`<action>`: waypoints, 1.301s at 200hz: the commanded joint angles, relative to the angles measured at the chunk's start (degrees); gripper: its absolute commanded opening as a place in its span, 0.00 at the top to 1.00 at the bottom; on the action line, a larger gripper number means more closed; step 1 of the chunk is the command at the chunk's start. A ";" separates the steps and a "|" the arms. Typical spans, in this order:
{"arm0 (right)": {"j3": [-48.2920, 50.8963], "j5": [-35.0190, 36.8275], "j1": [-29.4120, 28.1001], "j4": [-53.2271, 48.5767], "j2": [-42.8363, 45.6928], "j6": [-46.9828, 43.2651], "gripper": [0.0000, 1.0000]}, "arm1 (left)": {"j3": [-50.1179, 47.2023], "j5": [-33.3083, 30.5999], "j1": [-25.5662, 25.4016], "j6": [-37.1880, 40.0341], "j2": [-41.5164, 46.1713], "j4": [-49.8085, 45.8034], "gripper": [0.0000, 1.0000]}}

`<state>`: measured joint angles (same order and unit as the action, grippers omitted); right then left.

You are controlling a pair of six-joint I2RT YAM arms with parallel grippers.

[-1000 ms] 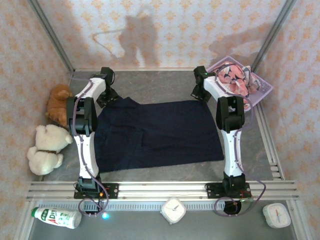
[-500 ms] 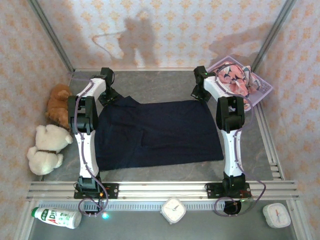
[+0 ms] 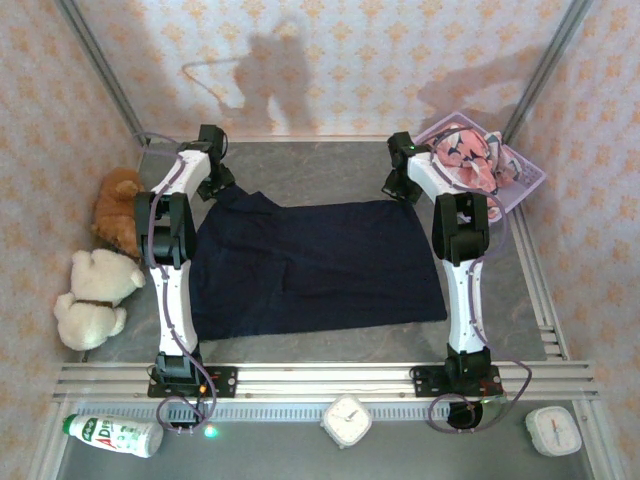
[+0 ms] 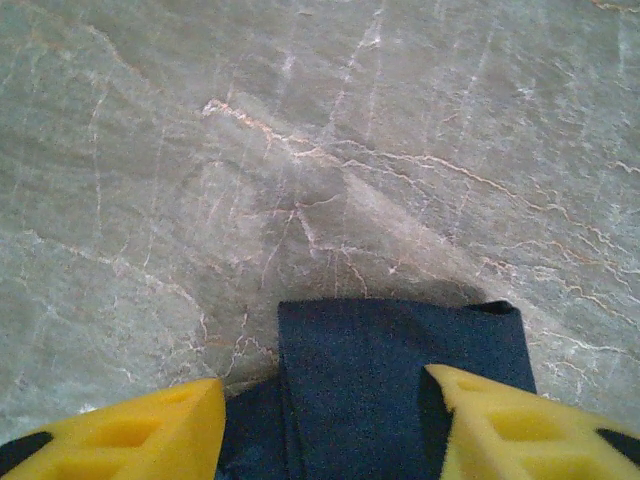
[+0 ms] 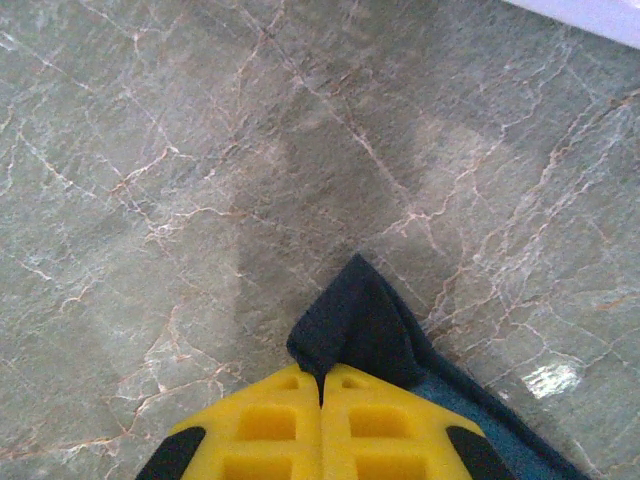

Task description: Fold and stack the mixed laundry pile

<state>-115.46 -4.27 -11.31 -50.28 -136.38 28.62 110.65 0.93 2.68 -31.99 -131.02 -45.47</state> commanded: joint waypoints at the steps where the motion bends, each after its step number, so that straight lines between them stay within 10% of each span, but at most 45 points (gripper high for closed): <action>1: 1.28 0.14 0.16 -3.00 0.24 -0.33 1.00 | 0.94 -0.23 0.40 1.05 -2.26 0.63 0.51; 57: -0.37 -1.49 0.14 -2.80 -0.91 0.80 1.00 | 1.80 0.09 0.66 -0.82 -5.51 1.09 0.64; 95: -0.80 -1.09 0.15 -3.20 -0.91 0.15 1.00 | 2.07 -0.64 0.72 -1.15 -4.45 -0.26 0.96; 178: -4.48 -0.63 0.94 -4.15 1.21 -1.01 1.00 | 18.15 9.26 1.98 -4.57 -4.71 -13.55 0.95; 260: 6.07 -1.86 0.96 -0.41 13.70 -1.10 1.00 | -8.23 14.40 1.98 -6.42 17.12 -5.28 1.00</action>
<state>-112.97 -6.92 -10.66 -51.64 -130.98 28.23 108.47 13.87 4.25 -37.06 -124.95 -53.91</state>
